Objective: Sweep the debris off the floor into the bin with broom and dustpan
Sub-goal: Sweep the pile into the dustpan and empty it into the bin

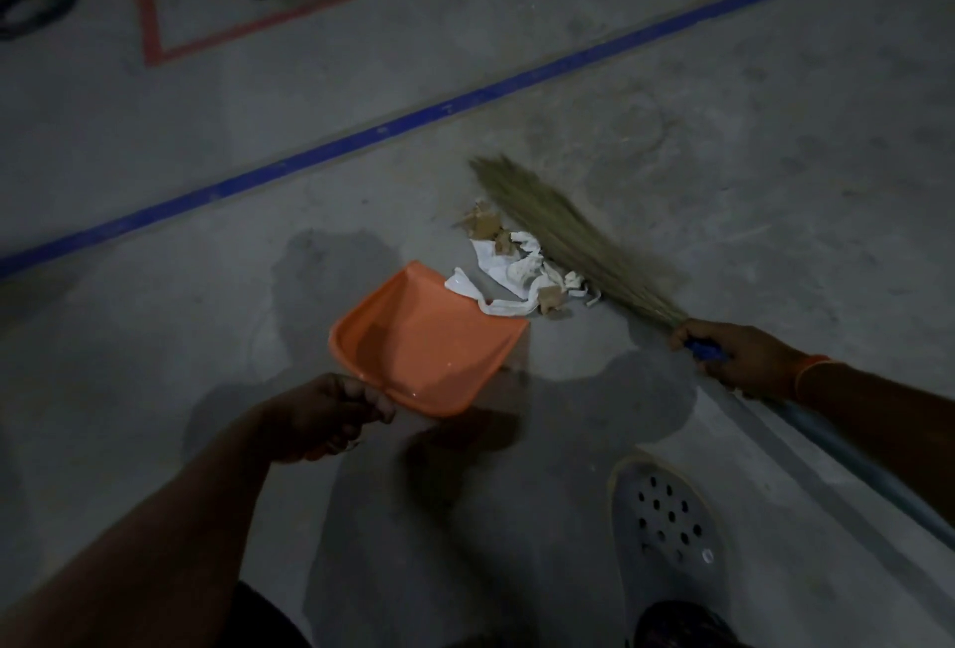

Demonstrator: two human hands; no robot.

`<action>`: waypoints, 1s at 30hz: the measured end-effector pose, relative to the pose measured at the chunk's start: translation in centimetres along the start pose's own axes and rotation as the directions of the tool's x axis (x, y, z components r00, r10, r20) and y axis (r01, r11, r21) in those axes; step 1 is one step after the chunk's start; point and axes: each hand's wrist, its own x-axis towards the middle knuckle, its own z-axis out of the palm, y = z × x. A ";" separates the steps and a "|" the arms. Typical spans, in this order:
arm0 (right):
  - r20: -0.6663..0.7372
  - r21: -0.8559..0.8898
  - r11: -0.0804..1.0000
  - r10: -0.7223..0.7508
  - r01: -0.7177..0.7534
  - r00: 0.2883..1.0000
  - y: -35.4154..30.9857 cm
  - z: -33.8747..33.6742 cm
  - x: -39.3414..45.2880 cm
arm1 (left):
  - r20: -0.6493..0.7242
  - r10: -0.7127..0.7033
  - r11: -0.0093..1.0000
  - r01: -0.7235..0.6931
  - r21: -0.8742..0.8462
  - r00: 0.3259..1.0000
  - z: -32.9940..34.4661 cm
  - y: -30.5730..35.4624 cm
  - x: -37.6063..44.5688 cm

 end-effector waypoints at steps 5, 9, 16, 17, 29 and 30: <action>0.096 -0.075 0.986 -0.145 0.152 0.985 0.5 2.2 -0.2 | -0.024 0.023 1.000 -0.023 0.015 0.999 0.7 1.9 1.7; 0.108 -0.096 0.972 -0.205 0.216 0.973 0.6 3.3 -0.6 | -0.027 0.028 0.999 -0.028 -0.023 0.999 1.2 2.7 2.2; 0.132 -0.107 0.944 -0.299 0.313 0.945 -0.5 3.3 -1.2 | -0.051 0.037 0.998 -0.040 -0.057 0.998 1.8 3.1 2.6; 0.141 -0.110 0.937 -0.315 0.331 0.938 -0.7 3.3 -1.1 | -0.048 0.044 0.997 -0.047 -0.054 0.998 1.8 3.0 2.8; 0.000 0.036 0.936 -0.350 0.349 0.937 -1.0 3.5 -2.1 | -0.078 0.117 0.993 -0.117 0.008 0.990 0.2 0.9 1.9; -0.022 0.062 0.937 -0.343 0.343 0.939 -1.1 3.4 -2.5 | -0.083 0.117 0.993 -0.117 0.010 0.990 -0.1 0.5 1.6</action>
